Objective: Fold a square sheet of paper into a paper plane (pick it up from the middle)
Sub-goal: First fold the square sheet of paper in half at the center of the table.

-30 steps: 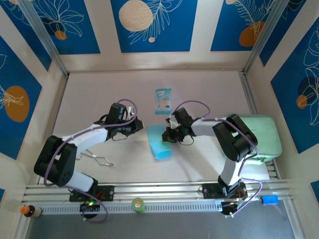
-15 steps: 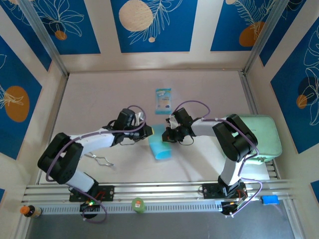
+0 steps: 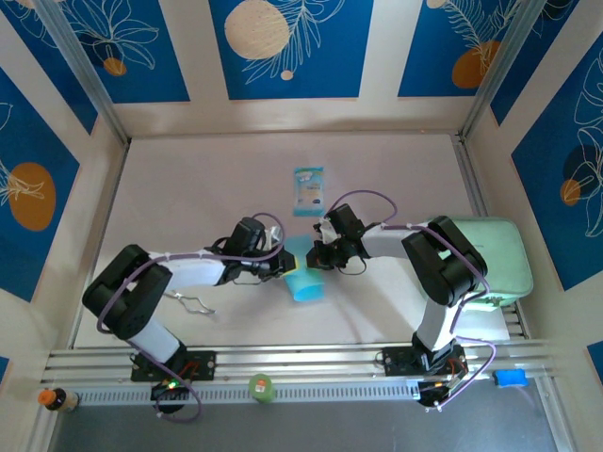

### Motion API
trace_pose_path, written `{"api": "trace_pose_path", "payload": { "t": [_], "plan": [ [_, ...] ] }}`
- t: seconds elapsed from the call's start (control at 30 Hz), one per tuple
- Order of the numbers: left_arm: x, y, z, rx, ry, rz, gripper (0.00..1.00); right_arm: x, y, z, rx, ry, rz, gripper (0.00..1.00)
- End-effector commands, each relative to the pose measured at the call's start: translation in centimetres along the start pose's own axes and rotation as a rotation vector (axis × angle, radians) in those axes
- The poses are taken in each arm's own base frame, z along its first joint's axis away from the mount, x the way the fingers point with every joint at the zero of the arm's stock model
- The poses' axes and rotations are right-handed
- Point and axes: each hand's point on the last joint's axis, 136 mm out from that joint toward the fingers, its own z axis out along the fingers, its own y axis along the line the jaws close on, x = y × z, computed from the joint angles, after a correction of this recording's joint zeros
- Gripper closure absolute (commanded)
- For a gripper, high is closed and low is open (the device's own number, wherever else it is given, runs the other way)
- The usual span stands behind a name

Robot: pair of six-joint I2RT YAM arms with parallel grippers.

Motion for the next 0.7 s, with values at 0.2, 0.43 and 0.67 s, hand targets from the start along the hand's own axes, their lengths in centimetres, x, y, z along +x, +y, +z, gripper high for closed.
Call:
{"api": "trace_pose_path", "payload": {
  "t": [0.2, 0.43, 0.67],
  "plan": [
    [1.9, 3.2, 1.3, -0.020, 0.050, -0.062, 0.97, 2.6, -3.2, 0.2, 0.114, 0.061, 0.071, 1.00],
    [4.3, 7.3, 0.4, -0.181, 0.107, -0.035, 0.97, 2.7, -3.3, 0.3, 0.115, 0.063, 0.074, 1.00],
    [3.2, 4.9, -0.9, -0.172, 0.074, 0.039, 0.97, 2.7, -3.3, 0.3, 0.116, 0.061, 0.075, 1.00]
  ]
}}
